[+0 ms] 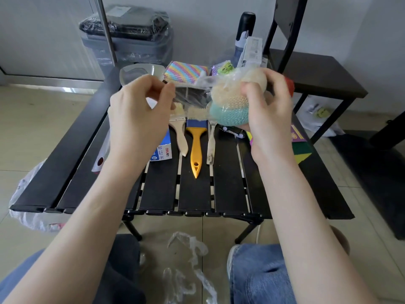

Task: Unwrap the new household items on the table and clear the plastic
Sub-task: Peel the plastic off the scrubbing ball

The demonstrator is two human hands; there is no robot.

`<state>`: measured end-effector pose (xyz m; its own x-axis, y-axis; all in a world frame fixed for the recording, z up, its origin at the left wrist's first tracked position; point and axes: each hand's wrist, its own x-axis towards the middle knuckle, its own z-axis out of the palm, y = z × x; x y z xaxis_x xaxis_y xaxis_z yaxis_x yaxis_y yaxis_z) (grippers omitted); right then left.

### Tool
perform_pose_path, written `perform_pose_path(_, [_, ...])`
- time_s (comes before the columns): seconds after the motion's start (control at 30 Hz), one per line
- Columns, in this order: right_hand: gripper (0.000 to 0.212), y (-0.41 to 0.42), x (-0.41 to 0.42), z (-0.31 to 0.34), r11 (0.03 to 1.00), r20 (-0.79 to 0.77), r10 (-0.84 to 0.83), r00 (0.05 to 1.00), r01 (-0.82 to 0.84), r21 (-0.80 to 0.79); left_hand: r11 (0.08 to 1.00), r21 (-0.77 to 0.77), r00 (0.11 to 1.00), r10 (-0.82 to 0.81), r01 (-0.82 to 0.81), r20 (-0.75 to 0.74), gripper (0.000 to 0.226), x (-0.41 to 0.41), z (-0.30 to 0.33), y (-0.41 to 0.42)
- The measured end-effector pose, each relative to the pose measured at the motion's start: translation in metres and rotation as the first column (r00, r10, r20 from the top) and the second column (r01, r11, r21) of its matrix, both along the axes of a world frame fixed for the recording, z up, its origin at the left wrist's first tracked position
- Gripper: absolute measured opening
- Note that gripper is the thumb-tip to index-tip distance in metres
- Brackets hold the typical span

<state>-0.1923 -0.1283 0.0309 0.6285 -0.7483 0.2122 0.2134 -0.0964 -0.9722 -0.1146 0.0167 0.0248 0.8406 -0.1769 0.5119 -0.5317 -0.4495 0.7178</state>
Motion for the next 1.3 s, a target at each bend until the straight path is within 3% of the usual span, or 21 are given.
perform_pose_path(0.07, [0.023, -0.001, 0.001, 0.001, 0.998, -0.009, 0.066, 0.998, -0.066, -0.005, 0.999, -0.029, 0.999, 0.032, -0.032, -0.016, 0.026, 0.003, -0.004, -0.002])
perform_pose_path(0.13, [0.023, -0.003, 0.001, 0.003, 0.992, -0.052, 0.121, 0.991, -0.120, 0.035, 0.981, -0.175, 0.987, -0.106, 0.085, -0.117, 0.025, 0.003, -0.002, -0.004])
perform_pose_path(0.23, [0.025, -0.006, 0.001, 0.005, 0.986, -0.073, 0.125, 0.989, -0.116, 0.123, 0.840, -0.446, 0.858, -0.448, 0.309, -0.250, 0.030, -0.002, 0.006, -0.005])
perform_pose_path(0.33, [0.031, -0.006, -0.001, 0.004, 0.989, -0.059, 0.136, 0.989, -0.132, 0.069, 0.729, -0.565, 0.716, -0.624, 0.387, -0.314, 0.029, -0.002, 0.007, -0.006])
perform_pose_path(0.43, [0.030, -0.005, 0.000, 0.002, 0.990, -0.091, 0.137, 0.986, -0.134, 0.032, 0.781, -0.427, 0.702, -0.610, 0.456, -0.368, 0.016, -0.004, 0.004, -0.009])
perform_pose_path(0.57, [0.016, 0.001, 0.003, -0.002, 0.976, -0.165, 0.219, 0.962, -0.212, 0.058, 0.914, -0.140, 0.896, -0.403, 0.382, -0.187, 0.010, -0.010, -0.003, -0.013])
perform_pose_path(0.63, [0.038, 0.002, 0.003, -0.007, 0.955, -0.231, 0.296, 0.927, -0.287, 0.072, 0.960, -0.061, 0.954, -0.280, 0.275, -0.111, 0.008, -0.008, -0.009, -0.014])
perform_pose_path(0.7, [0.055, 0.002, 0.002, -0.012, 0.937, -0.259, 0.349, 0.901, -0.343, 0.068, 0.980, -0.050, 0.979, -0.197, 0.194, -0.057, 0.014, -0.004, -0.013, -0.013])
perform_pose_path(0.87, [0.048, -0.004, 0.002, -0.012, 0.921, -0.255, 0.383, 0.888, -0.388, 0.034, 0.991, -0.077, 0.994, -0.108, 0.107, -0.009, 0.019, -0.004, -0.011, -0.009])
perform_pose_path(1.0, [0.045, -0.007, 0.000, -0.008, 0.902, -0.237, 0.422, 0.875, -0.432, 0.009, 0.999, -0.030, 0.998, 0.017, -0.015, 0.065, 0.050, -0.005, -0.012, -0.007])
perform_pose_path(1.17, [0.029, -0.003, 0.000, -0.002, 0.904, -0.262, 0.406, 0.876, -0.426, -0.022, 1.000, 0.001, 0.998, -0.019, 0.019, 0.052, 0.067, -0.010, -0.010, -0.008])
perform_pose_path(1.3, [0.018, 0.005, 0.001, 0.003, 0.890, -0.270, 0.414, 0.869, -0.449, -0.079, 0.992, 0.056, 0.990, -0.106, 0.112, -0.094, 0.074, -0.016, -0.013, -0.014])
